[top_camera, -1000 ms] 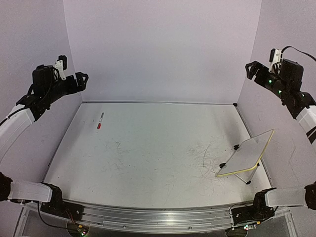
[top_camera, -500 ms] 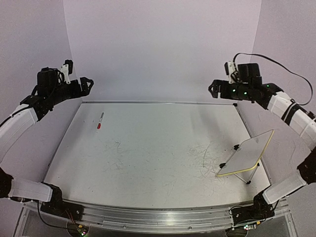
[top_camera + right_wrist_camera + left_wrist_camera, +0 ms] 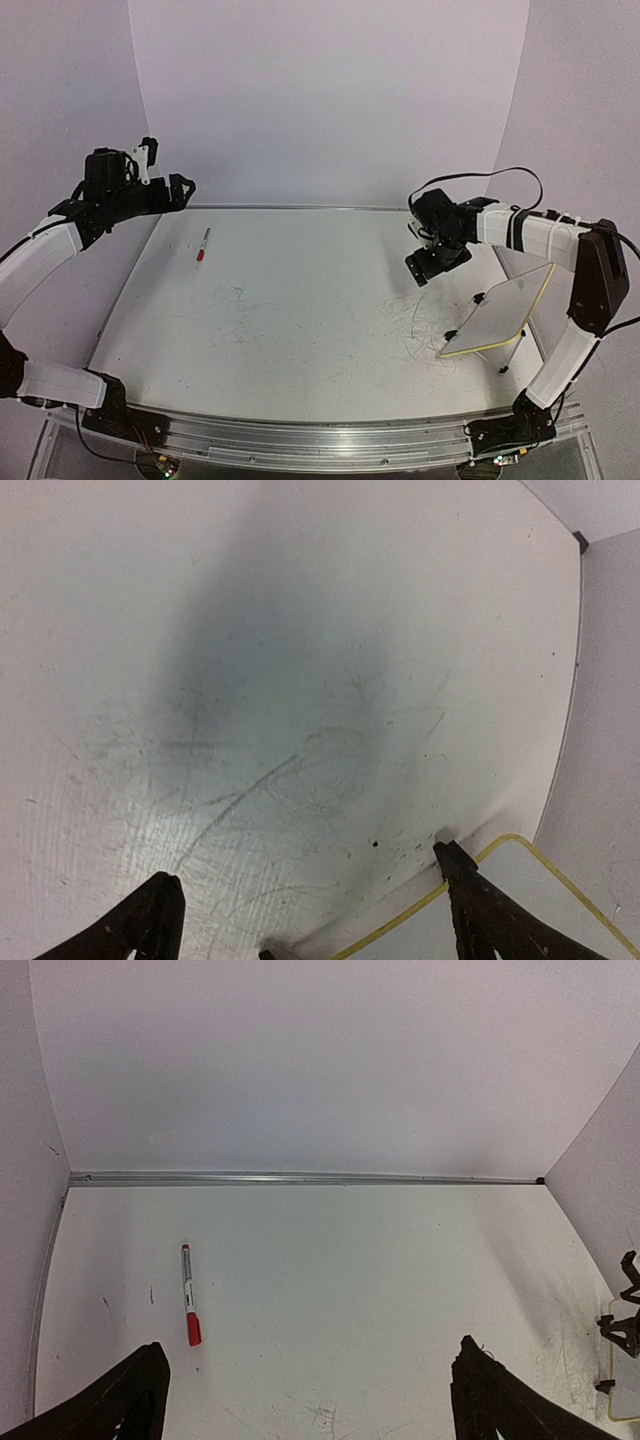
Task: Write a sentence on the whiteboard
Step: Move the whiteboard stand to the center of the board.
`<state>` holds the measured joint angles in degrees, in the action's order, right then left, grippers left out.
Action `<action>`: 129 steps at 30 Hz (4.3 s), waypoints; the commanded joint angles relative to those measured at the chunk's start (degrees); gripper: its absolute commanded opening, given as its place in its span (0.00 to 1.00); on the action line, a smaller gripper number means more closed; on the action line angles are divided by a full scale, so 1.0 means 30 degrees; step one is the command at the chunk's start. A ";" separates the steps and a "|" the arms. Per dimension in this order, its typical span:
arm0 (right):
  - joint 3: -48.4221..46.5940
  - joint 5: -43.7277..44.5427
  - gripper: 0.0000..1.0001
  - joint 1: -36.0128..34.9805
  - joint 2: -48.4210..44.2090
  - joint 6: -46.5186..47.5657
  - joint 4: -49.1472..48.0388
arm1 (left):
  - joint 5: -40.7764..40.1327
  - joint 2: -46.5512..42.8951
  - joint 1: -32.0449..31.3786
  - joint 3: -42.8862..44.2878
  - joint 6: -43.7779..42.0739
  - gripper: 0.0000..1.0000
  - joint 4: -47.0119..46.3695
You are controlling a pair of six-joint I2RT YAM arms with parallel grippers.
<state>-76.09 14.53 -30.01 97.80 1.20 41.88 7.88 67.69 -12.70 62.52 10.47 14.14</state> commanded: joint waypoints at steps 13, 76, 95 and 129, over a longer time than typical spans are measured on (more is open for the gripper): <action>0.3242 -0.1551 0.77 0.1770 -0.0258 -0.1715 0.2025 | 0.2083 0.0027 -0.0219 -0.0972 -0.0237 1.00 0.0120; 0.2886 -0.2079 0.13 -0.0427 0.3104 -0.5751 0.3425 | 0.2878 -0.0519 -0.0430 -0.2100 -0.0423 0.99 -0.0172; 0.0535 -0.4605 0.00 -0.0354 0.4247 -0.3076 0.2048 | 0.2985 -0.0123 -0.0649 -0.2044 0.0188 0.99 -0.0179; -0.4652 -0.8031 0.39 -0.2362 0.7823 0.0473 0.3833 | 0.2794 0.0728 -0.2411 -0.3166 0.2397 0.99 -0.1002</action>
<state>-88.00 -10.12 -36.71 120.30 2.60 54.30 16.68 69.70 -19.38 53.59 16.51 13.72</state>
